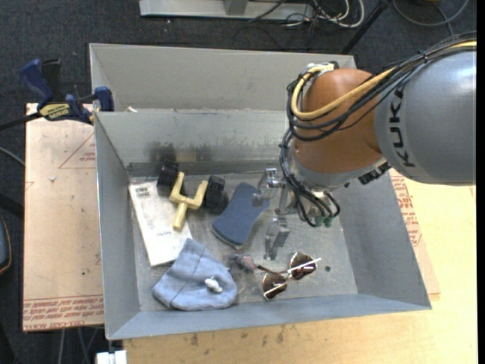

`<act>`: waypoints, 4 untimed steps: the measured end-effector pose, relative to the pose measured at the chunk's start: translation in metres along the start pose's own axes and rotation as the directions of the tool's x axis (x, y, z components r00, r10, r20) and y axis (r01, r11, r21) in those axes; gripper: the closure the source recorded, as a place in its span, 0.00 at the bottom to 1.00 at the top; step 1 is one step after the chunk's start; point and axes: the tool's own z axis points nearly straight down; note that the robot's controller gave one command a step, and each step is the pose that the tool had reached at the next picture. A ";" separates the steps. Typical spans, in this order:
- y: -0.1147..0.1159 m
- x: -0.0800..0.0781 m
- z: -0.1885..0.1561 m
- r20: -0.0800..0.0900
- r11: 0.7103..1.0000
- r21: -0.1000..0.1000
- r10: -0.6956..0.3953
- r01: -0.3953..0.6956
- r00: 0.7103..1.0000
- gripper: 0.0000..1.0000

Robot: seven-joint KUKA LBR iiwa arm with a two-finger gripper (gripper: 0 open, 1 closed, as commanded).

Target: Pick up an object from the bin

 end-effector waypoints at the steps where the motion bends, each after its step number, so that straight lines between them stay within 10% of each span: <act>1: 0.009 -0.019 0.037 -0.005 0.987 0.000 -0.162 0.162 0.987 0.00; 2: 0.016 -0.017 0.067 -0.006 0.947 -0.002 -0.321 0.321 0.947 0.00; 3: 0.021 -0.030 0.090 -0.007 0.998 -0.001 -0.070 0.070 0.998 0.00; 4: 0.032 -0.041 0.112 0.013 0.981 0.004 -0.192 0.192 0.981 1.00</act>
Offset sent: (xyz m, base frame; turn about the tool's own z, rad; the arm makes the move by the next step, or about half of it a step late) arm -0.0031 0.0311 -0.1215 0.1295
